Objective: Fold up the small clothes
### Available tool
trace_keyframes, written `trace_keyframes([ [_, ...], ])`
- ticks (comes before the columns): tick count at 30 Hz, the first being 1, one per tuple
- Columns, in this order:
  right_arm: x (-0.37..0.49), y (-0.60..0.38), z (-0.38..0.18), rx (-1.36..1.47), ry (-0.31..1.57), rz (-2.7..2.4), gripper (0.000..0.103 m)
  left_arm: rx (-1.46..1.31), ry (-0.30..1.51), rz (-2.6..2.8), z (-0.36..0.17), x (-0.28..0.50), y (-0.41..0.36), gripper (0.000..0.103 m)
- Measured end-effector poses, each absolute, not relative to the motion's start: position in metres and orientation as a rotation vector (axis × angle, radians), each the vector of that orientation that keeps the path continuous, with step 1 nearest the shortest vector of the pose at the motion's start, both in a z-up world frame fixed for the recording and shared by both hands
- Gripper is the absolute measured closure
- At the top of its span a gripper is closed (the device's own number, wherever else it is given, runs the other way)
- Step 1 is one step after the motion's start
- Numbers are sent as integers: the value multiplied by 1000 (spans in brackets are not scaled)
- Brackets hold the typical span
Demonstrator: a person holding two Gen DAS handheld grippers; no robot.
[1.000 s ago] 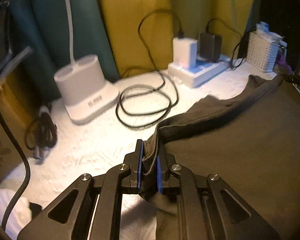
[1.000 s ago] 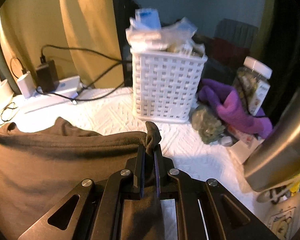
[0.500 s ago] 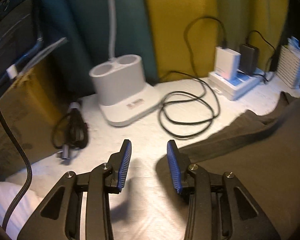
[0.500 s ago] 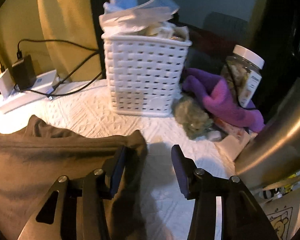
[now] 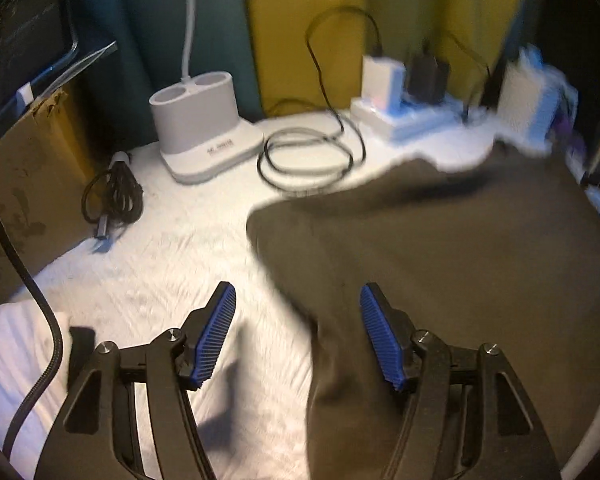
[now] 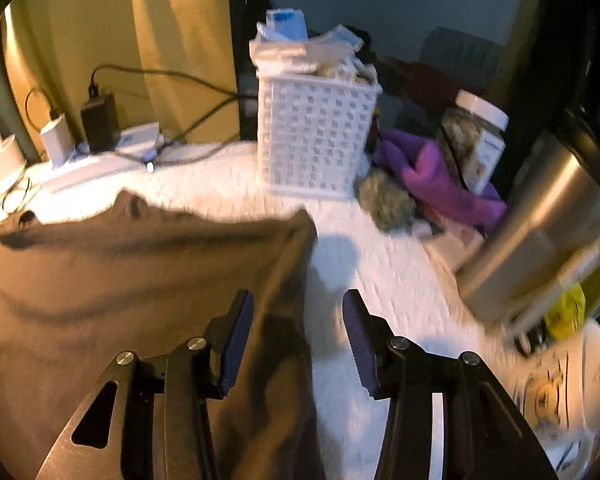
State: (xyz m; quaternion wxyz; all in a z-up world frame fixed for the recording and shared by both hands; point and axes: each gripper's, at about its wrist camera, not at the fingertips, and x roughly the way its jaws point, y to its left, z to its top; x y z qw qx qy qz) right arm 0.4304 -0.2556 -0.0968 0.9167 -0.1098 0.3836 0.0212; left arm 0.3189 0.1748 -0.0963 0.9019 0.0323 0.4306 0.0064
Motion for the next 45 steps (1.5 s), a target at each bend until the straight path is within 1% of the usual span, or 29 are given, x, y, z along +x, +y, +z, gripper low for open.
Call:
trace_keyframes([
  [2, 424, -260, -107, -250, 807, 30, 54, 62, 907, 40, -106, 314, 179, 38],
  [5, 410, -275, -119, -260, 837, -11, 54, 7, 900, 83, -104, 310, 192, 38],
  [16, 329, -324, -103, -186, 795, -67, 54, -52, 833, 74, -70, 258, 185, 38],
  [24, 274, -320, -98, -164, 768, -14, 54, -76, 826, 57, -69, 209, 166, 38],
  [37, 224, -282, -115, -199, 777, 75, 54, -70, 837, 39, -77, 154, 144, 38],
  [45, 205, -281, -97, -194, 705, 65, 54, -73, 836, 35, -80, 137, 138, 38],
])
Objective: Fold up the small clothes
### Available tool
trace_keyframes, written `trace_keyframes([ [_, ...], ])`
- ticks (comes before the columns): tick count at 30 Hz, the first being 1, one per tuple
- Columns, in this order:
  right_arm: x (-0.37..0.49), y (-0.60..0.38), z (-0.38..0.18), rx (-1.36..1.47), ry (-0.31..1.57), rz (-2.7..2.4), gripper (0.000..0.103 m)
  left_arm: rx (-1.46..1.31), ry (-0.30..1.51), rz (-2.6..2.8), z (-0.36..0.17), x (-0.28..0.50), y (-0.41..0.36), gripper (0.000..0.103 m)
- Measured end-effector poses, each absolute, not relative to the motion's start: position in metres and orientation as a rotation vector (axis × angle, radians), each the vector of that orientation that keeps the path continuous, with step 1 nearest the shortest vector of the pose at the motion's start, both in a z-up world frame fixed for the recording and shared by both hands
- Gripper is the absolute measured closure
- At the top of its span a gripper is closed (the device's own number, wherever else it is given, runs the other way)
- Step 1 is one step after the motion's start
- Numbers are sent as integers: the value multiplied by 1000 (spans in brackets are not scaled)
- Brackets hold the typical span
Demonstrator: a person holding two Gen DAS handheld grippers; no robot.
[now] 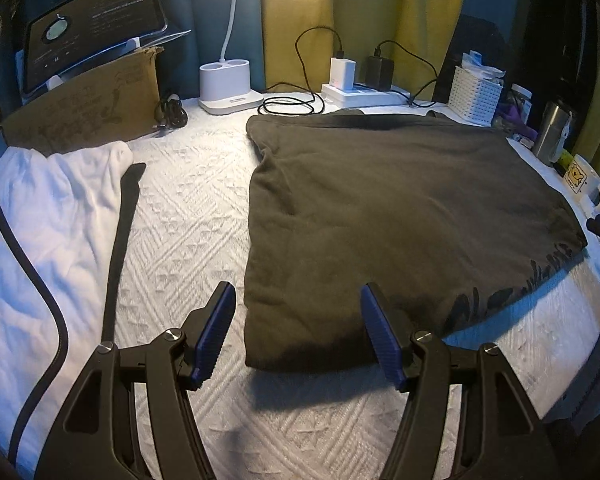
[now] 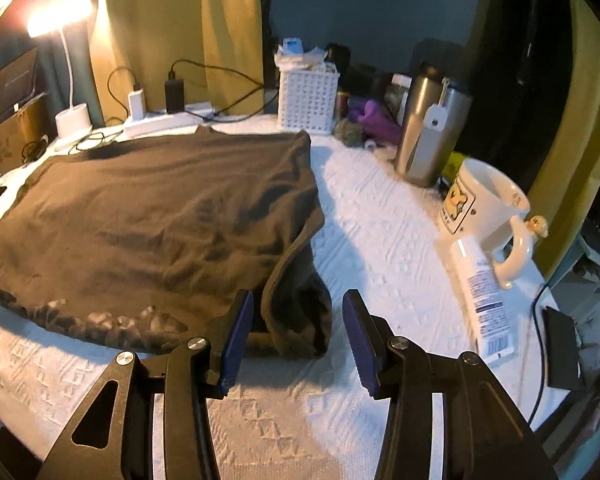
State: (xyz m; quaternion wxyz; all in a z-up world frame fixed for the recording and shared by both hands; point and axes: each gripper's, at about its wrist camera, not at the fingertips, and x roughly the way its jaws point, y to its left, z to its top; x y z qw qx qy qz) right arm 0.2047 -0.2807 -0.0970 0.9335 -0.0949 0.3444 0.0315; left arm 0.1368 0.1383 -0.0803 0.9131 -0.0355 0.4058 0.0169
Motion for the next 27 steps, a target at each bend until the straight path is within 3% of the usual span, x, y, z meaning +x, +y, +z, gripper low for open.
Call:
trace_keyframes([
  [6, 209, -273, -117, -211, 740, 89, 55, -79, 863, 40, -95, 135, 137, 38],
  [8, 212, -270, -126, -220, 750, 85, 65, -85, 873, 36, -99, 135, 137, 38],
  [13, 217, -281, -135, -205, 752, 71, 73, -47, 875, 9, -107, 136, 132, 40],
  [16, 217, -289, -134, -175, 751, 87, 82, -26, 866, 10, -108, 137, 130, 56],
  [17, 217, -292, -134, -163, 751, 94, 90, -23, 867, 10, -107, 137, 129, 63],
  [27, 218, -320, -126, -123, 727, 58, 98, 20, 853, 24, -100, 139, 120, 93],
])
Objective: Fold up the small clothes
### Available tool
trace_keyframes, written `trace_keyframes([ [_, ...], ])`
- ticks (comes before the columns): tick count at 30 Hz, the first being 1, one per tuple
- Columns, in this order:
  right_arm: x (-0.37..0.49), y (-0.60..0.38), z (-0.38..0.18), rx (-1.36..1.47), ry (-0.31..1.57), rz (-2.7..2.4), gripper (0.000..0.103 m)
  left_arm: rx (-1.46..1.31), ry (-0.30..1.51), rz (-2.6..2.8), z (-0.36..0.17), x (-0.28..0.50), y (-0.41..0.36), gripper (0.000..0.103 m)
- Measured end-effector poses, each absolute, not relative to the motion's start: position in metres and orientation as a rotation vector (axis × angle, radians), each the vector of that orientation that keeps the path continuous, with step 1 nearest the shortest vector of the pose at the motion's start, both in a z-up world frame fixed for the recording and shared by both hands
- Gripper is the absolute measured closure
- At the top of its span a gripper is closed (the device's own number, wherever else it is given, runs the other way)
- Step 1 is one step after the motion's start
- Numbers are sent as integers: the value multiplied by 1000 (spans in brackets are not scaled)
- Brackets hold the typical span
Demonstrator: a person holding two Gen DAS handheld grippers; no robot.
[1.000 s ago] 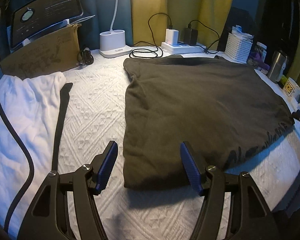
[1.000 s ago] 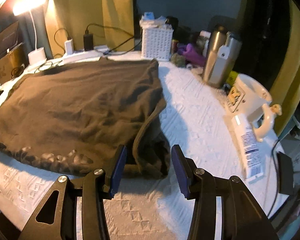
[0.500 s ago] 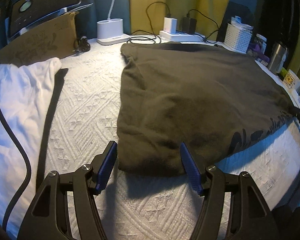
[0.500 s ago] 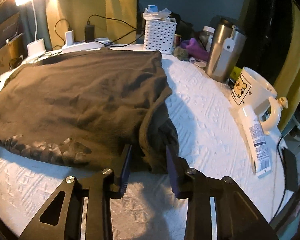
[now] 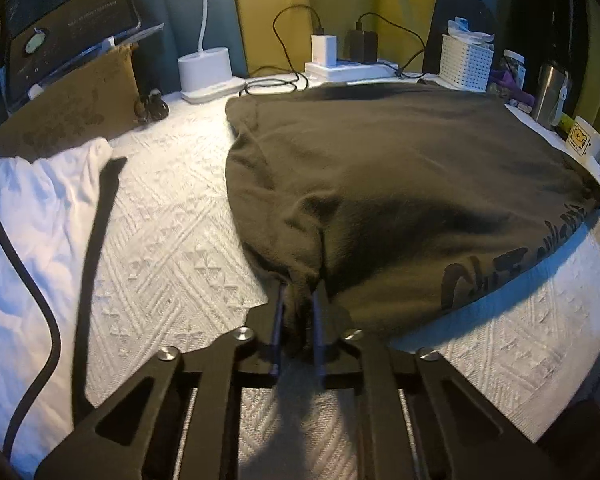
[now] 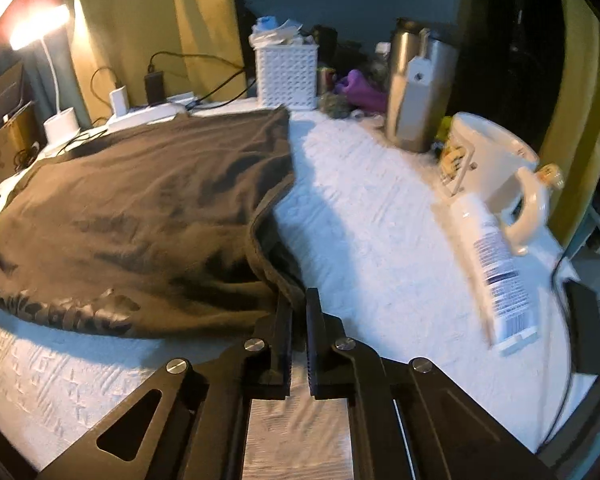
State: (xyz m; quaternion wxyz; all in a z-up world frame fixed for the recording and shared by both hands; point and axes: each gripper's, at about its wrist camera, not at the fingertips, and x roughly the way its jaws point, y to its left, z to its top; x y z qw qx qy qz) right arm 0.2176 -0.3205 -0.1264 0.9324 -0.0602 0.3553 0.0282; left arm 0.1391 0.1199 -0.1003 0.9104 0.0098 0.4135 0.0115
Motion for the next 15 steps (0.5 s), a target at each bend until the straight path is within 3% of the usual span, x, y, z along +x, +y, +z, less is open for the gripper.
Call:
trace_keyframes([
  [15, 207, -330, -94, -143, 655, 50, 98, -28, 763, 45, -57, 131, 130, 96],
])
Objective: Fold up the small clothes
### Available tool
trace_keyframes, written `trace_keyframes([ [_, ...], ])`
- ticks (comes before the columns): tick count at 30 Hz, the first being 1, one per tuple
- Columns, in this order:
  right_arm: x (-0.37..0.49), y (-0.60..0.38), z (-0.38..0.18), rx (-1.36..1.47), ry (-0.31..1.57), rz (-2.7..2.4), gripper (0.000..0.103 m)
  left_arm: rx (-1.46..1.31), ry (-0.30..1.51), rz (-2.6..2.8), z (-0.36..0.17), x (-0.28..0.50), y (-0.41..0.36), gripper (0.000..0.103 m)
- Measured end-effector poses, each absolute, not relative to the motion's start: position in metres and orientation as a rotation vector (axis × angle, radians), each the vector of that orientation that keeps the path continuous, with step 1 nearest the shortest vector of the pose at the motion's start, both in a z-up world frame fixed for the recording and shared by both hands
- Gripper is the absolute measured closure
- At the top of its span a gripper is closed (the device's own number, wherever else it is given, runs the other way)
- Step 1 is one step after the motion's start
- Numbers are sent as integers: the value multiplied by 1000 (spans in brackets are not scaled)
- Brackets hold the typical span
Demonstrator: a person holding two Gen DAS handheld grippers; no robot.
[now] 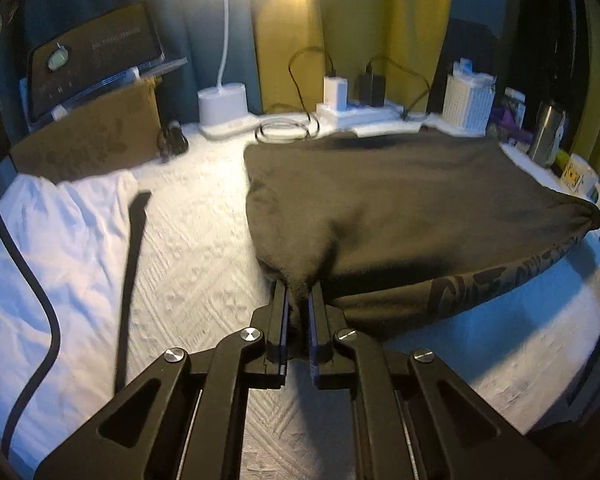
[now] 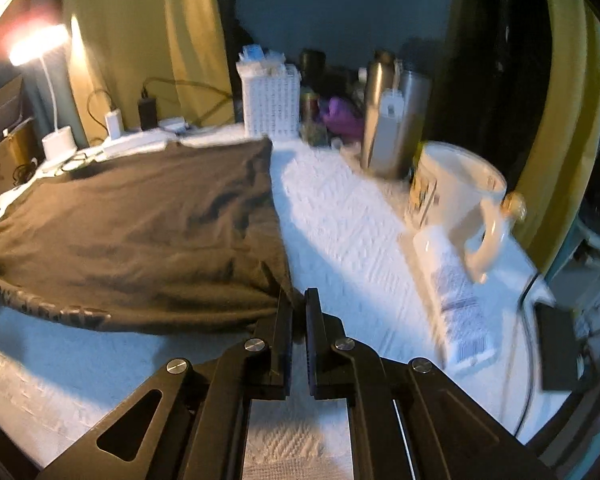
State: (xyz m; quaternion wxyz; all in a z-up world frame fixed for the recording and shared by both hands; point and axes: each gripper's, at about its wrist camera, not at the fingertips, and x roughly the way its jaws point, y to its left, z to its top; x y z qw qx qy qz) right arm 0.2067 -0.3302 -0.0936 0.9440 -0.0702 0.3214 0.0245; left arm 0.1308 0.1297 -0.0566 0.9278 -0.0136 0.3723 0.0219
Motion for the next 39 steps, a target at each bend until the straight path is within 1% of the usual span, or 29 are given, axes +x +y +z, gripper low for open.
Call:
trace_keyframes([
  [3, 204, -326, -77, -178, 603, 61, 98, -41, 742, 60, -50, 132, 135, 96],
  [5, 208, -327, -81, -200, 608, 57, 98, -50, 748, 62, -52, 136, 139, 96],
  [9, 222, -336, -123, -238, 709, 8, 98, -37, 779, 73, -62, 143, 140, 96],
  [11, 220, -346, -138, -217, 728, -3, 98, -38, 795, 69, -66, 143, 139, 96],
  [13, 213, -355, -136, -172, 717, -4, 98, -24, 803, 65, -66, 142, 138, 96],
  [16, 211, -366, -137, -222, 726, -130, 98, -17, 797, 62, -61, 137, 139, 96],
  [20, 202, -383, -124, -123, 720, -111, 98, -16, 793, 41, -58, 133, 136, 96],
  [21, 200, -382, -121, -114, 715, -104, 94, -14, 793, 38, -58, 132, 135, 96],
  [22, 198, -379, -117, -98, 713, -86, 86, -16, 791, 36, -58, 131, 134, 96],
  [24, 192, -369, -113, -82, 710, -48, 62, -22, 788, 33, -58, 129, 135, 96],
  [25, 190, -362, -111, -76, 706, -27, 32, -27, 789, 31, -59, 129, 135, 96],
  [26, 187, -358, -111, -64, 697, -13, 15, -28, 790, 26, -60, 128, 136, 96],
  [28, 183, -347, -106, -22, 670, 34, 15, -32, 800, 22, -65, 125, 137, 96],
  [33, 201, -327, -105, -36, 622, 30, 15, -49, 841, 11, -83, 121, 136, 96],
  [34, 205, -328, -105, -25, 624, 29, 20, -51, 846, 9, -85, 120, 136, 96],
  [35, 211, -327, -108, -26, 635, 16, 29, -57, 855, 5, -88, 119, 136, 96],
  [37, 221, -325, -118, -47, 670, -8, 32, -58, 876, 3, -94, 119, 137, 96],
  [39, 227, -325, -129, -59, 711, -23, 32, -55, 892, 9, -98, 118, 139, 94],
])
